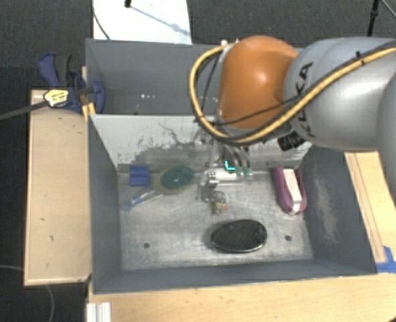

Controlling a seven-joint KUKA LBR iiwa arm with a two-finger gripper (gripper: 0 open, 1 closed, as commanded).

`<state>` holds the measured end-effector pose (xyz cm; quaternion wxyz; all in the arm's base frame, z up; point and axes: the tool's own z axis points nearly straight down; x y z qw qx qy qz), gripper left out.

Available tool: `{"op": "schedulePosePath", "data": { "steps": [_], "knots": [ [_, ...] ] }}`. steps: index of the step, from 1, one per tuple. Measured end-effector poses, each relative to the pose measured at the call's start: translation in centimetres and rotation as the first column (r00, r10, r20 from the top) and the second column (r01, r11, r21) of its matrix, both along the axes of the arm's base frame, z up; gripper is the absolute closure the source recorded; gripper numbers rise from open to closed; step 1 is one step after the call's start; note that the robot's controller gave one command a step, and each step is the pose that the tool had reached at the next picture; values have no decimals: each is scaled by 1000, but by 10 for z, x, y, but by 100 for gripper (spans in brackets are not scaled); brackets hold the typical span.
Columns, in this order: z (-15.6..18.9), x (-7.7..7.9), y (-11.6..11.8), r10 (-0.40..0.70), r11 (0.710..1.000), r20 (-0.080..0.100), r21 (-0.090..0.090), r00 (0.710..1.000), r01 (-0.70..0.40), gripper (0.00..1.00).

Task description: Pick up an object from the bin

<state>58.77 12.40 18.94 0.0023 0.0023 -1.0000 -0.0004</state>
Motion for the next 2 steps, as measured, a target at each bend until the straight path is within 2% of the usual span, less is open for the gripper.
{"op": "schedulePosePath", "data": {
  "steps": [1, 2],
  "knots": [
    [-108, 7, 23, -154, 988, 23, 8, 988, 154, 0],
    [-103, 11, 22, -159, 987, 39, 13, 986, 159, 100]
  ]
}}
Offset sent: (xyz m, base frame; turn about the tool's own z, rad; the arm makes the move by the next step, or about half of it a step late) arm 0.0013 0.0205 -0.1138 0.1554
